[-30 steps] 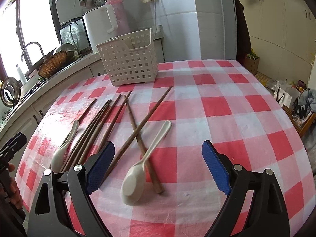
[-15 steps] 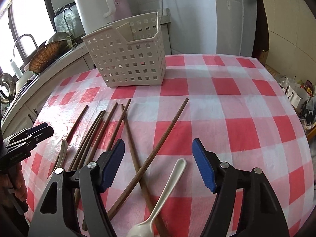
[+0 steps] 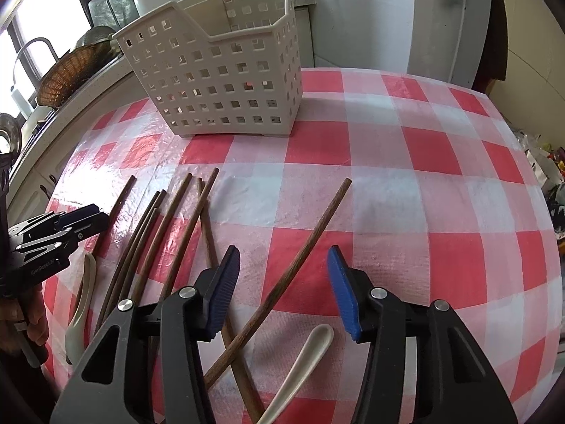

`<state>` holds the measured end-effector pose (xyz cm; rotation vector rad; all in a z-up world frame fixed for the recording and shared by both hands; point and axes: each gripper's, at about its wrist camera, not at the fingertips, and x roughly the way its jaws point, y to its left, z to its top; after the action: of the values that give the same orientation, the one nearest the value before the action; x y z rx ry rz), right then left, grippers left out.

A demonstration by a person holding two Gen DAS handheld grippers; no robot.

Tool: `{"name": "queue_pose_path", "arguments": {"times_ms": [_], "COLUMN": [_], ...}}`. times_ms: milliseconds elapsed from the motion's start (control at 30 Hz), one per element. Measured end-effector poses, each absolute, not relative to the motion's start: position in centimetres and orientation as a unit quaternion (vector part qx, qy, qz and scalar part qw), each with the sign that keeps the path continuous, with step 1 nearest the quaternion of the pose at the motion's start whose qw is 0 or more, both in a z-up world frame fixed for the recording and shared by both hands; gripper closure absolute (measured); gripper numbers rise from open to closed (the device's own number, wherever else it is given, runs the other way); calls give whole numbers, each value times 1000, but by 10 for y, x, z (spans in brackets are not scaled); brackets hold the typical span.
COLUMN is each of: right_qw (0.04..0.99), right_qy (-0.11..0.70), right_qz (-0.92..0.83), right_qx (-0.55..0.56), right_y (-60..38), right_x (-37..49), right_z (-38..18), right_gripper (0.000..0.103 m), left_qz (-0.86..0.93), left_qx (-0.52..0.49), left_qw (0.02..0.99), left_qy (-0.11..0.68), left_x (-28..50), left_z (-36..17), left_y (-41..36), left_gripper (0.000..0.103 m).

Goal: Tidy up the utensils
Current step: 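Lower the right gripper onto a single brown chopstick and close it, then lift the chopstick with the right gripper and drop it into the white caddy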

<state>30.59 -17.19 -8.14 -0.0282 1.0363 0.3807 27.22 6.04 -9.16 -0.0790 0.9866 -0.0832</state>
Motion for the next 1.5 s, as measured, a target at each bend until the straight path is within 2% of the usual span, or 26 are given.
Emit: {"name": "queue_pose_path", "arguments": {"times_ms": [267, 467, 633, 967, 1300, 1500], "right_qw": [848, 856, 860, 884, 908, 918], "right_qy": [499, 486, 477, 416, 336, 308], "right_qz": [175, 171, 179, 214, 249, 250], "right_qx": [-31, -37, -21, 4, -5, -7], "right_y": [-165, -162, -161, -163, -161, -165], "right_x": [313, 310, 302, 264, 204, 190], "right_z": [-88, -89, -86, -34, 31, 56], "right_gripper": [69, 84, 93, 94, 94, 94], "left_qz": [-32, -10, -13, -7, -7, -11], "left_qx": [-16, 11, -7, -24, -9, -10], "left_qw": [882, 885, 886, 915, 949, 960], "left_qy": [470, 466, 463, 403, 314, 280], "left_x": [276, 279, 274, 226, 158, 143], "left_z": [-98, -98, -90, -32, 47, 81], "left_y": [58, 55, 65, 74, 55, 47], "left_gripper": [75, 96, 96, 97, 97, 97]}}
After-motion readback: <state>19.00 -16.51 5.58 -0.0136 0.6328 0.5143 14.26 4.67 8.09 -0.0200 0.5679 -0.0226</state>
